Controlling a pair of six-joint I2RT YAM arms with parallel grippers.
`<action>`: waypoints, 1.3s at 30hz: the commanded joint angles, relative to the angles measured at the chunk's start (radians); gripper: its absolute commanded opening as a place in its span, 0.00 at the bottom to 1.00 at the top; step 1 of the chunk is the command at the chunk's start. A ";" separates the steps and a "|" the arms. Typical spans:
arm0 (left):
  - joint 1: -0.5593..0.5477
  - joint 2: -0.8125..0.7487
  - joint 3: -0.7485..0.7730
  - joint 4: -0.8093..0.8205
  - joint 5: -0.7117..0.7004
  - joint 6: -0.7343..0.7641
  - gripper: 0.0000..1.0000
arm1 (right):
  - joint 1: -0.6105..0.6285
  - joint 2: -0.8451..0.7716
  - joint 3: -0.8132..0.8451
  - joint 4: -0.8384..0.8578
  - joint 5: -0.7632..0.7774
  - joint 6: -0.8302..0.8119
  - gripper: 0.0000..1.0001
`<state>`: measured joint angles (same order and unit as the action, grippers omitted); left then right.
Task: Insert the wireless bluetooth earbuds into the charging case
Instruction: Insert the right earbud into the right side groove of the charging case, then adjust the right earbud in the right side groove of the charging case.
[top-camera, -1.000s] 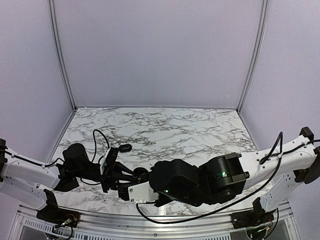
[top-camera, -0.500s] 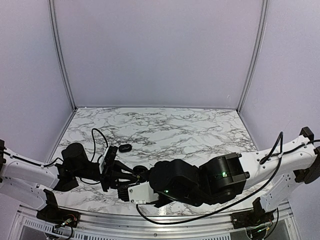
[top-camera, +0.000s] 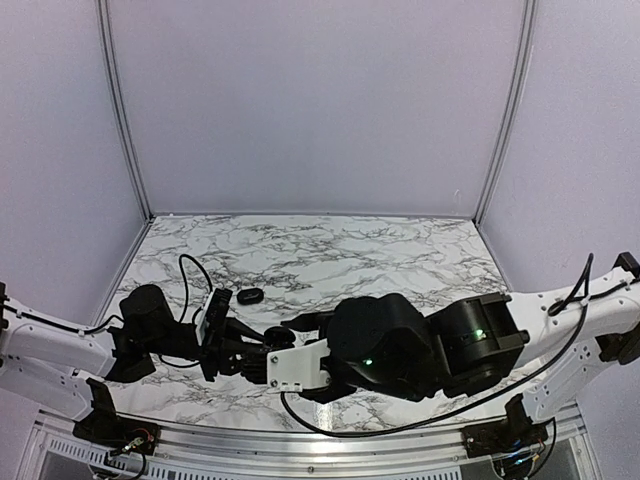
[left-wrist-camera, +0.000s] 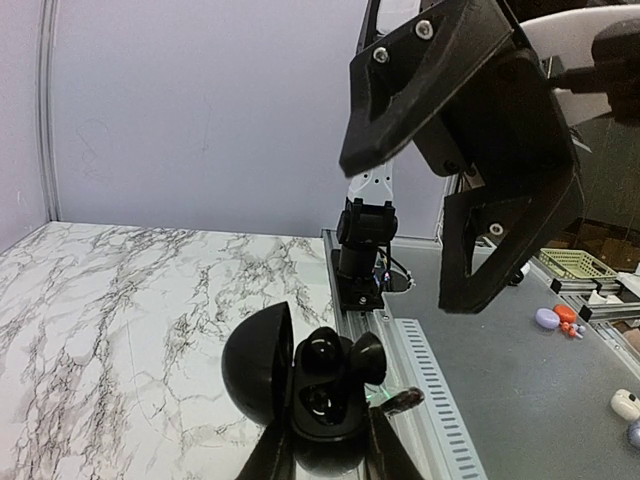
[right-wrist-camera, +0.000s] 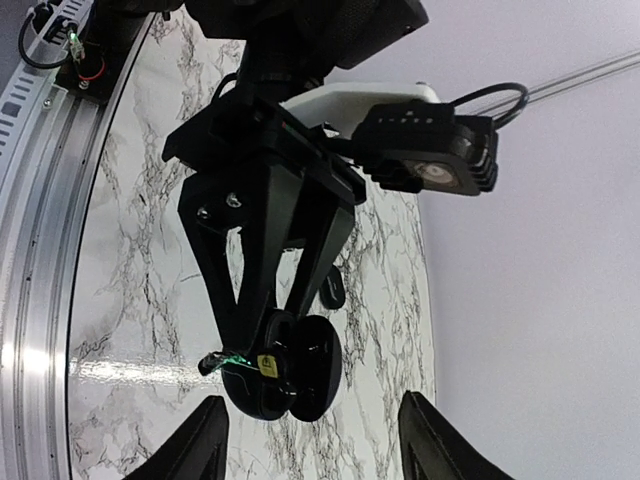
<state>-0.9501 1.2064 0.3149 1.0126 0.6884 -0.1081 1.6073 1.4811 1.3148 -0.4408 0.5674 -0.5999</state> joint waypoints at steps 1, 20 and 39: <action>0.004 -0.034 0.002 0.018 -0.016 0.014 0.00 | -0.013 -0.084 -0.016 0.076 -0.025 0.070 0.58; 0.005 -0.045 0.008 0.027 0.008 0.007 0.00 | -0.126 -0.097 -0.061 0.115 -0.199 0.196 0.63; 0.004 -0.032 0.021 0.028 0.031 -0.003 0.00 | -0.107 -0.034 -0.056 0.110 -0.171 0.152 0.67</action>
<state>-0.9501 1.1755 0.3115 1.0130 0.6987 -0.1062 1.4792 1.4254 1.2316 -0.3443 0.3649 -0.4217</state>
